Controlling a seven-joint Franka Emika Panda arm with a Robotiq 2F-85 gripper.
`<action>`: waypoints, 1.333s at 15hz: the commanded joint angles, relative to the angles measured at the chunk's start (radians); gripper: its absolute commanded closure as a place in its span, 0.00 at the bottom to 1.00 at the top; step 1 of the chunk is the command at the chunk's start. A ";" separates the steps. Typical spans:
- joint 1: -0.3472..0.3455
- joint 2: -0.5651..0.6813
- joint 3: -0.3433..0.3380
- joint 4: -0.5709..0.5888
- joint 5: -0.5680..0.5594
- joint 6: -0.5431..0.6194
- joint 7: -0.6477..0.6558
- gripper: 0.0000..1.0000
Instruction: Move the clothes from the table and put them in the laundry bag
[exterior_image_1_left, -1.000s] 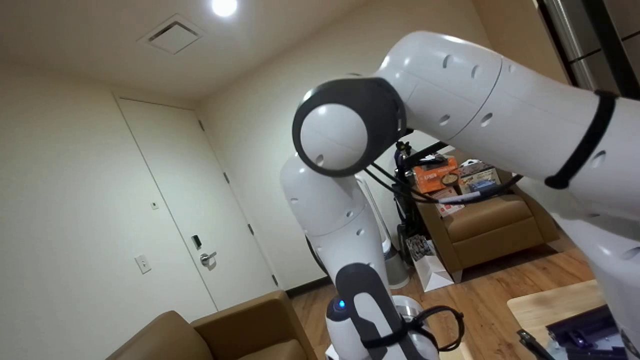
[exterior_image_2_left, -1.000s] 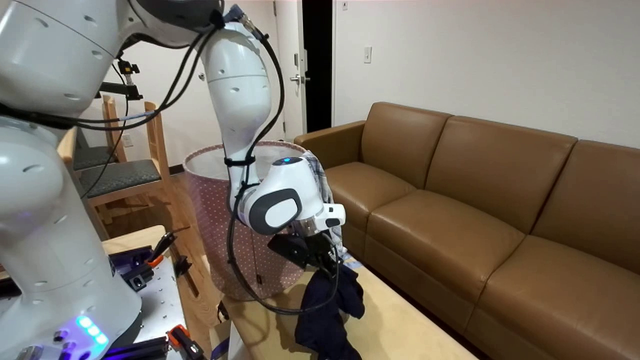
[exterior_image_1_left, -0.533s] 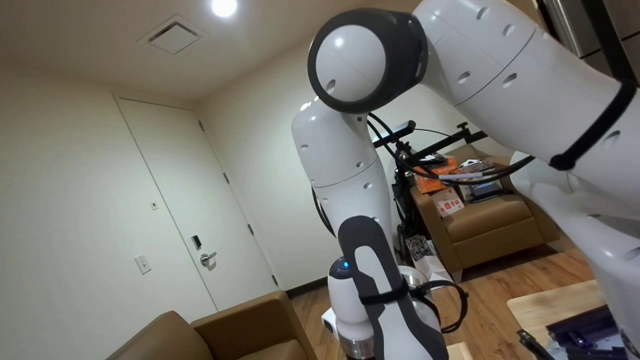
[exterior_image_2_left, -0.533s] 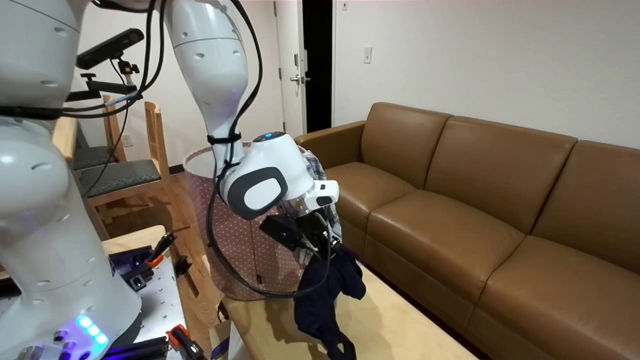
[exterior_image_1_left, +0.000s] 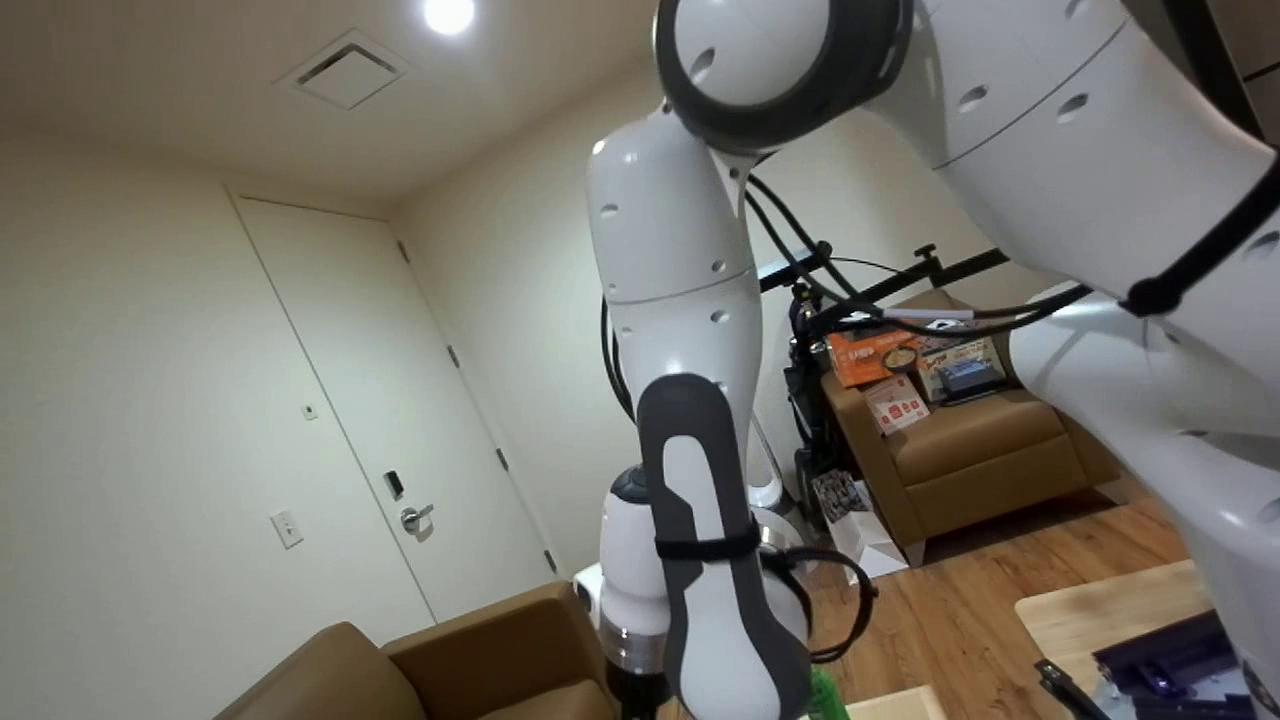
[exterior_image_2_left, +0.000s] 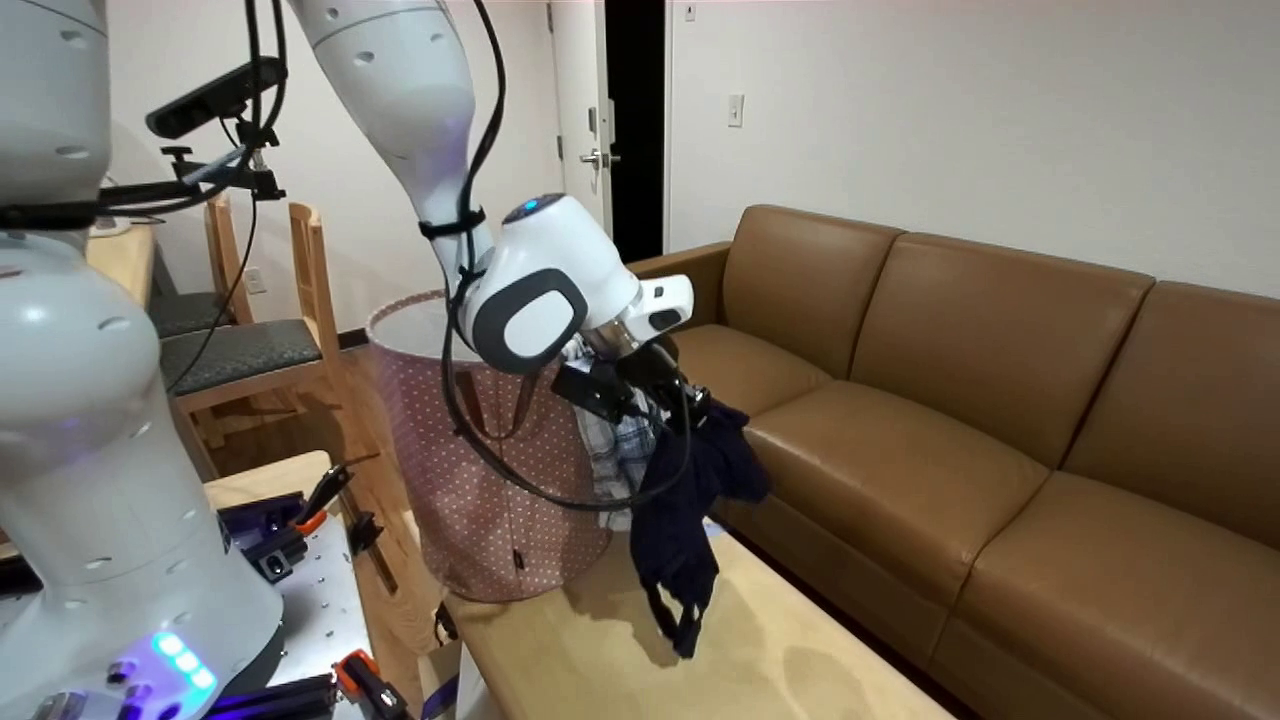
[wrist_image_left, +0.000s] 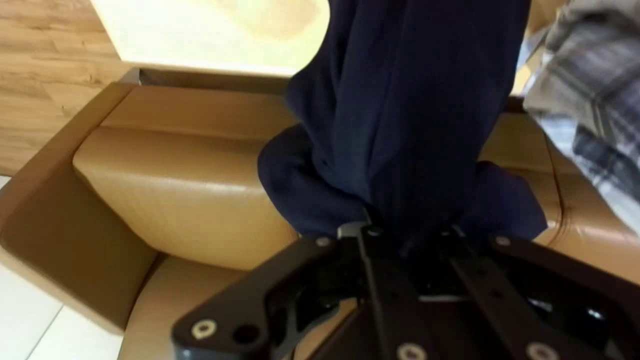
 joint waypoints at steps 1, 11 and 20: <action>0.133 -0.190 -0.128 -0.028 0.027 -0.083 -0.082 0.92; 0.141 -0.258 -0.132 -0.011 0.000 -0.238 -0.060 0.92; -0.167 -0.582 0.281 0.062 0.087 -0.968 -0.131 0.92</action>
